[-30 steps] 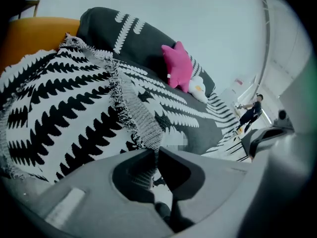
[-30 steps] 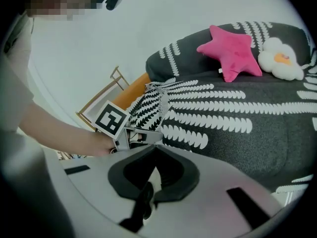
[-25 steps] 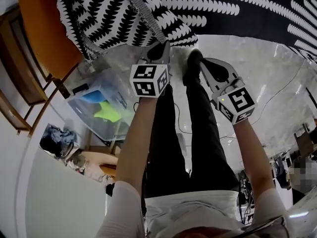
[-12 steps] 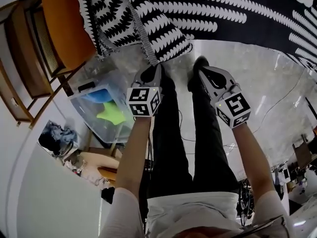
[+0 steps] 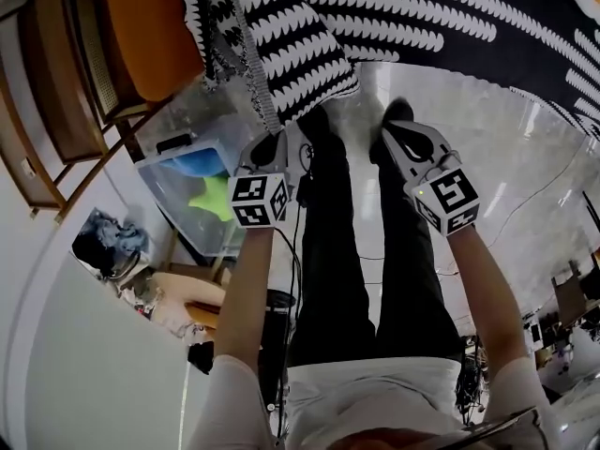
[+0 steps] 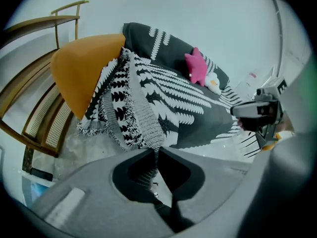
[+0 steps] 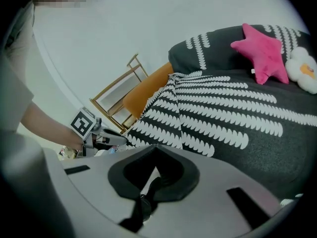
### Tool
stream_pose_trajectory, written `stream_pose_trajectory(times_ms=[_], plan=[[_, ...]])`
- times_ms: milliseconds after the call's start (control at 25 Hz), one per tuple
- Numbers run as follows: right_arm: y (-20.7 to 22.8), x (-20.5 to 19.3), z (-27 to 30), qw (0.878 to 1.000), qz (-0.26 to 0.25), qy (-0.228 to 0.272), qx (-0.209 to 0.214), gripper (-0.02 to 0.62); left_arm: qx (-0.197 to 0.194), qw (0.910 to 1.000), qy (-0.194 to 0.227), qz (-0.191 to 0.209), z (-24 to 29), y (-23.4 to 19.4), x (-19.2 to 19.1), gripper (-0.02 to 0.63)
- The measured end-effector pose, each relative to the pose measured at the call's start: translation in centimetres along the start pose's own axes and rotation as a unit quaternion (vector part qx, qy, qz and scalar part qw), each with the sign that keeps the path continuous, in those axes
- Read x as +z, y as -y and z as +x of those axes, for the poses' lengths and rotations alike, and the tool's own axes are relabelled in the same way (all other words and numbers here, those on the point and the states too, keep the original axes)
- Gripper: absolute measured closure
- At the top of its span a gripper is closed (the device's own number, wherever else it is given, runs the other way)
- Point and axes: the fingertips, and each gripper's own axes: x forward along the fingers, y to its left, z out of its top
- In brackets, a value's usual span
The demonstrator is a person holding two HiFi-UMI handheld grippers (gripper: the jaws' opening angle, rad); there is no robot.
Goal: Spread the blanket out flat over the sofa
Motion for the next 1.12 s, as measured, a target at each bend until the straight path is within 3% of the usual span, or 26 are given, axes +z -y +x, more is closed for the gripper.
stream_pose_trajectory(times_ms=[120, 440, 720, 1120], plan=[[-0.7, -1.1, -0.1, 1.000, -0.008, -0.003, 0.006, 0.591, 0.010, 0.9999, 0.004, 0.000, -0.8, -0.2, -1.0, 0.581], [0.7, 0.9, 1.6, 0.998, -0.041, -0.022, 0.049, 0.591, 0.070, 0.9972, 0.005, -0.027, -1.0, -2.1, 0.7, 0.581], [-1.3, -4.7, 2.3, 0.995, -0.055, -0.010, 0.080, 0.591, 0.158, 0.9874, -0.011, 0.000, -3.0, -5.3, -5.6, 0.581], [-5.0, 0.8, 6.9, 0.993, -0.060, -0.065, 0.075, 0.591, 0.196, 0.9766, -0.065, -0.058, -8.6, -16.2, -6.1, 0.580]])
